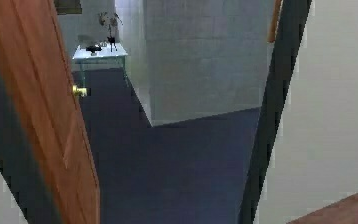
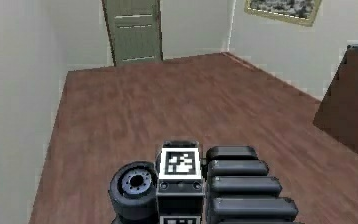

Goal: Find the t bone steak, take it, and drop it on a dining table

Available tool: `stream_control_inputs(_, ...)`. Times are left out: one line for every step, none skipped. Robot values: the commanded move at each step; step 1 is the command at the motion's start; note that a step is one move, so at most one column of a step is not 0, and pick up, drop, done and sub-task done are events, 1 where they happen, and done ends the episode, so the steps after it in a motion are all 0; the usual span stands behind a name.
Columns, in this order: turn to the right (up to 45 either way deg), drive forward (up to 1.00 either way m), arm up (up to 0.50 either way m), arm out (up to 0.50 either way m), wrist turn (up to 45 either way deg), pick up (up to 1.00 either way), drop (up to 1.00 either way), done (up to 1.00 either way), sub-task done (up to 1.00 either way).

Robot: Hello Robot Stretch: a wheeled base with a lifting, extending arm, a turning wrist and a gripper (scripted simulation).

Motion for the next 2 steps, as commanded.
stream_control_inputs(-15.0, 0.0, 0.0, 0.0, 0.0, 0.0, 0.0, 0.0, 0.0)
stream_control_inputs(0.0, 1.0, 0.0, 0.0, 0.0, 0.0, 0.0, 0.0, 0.0)
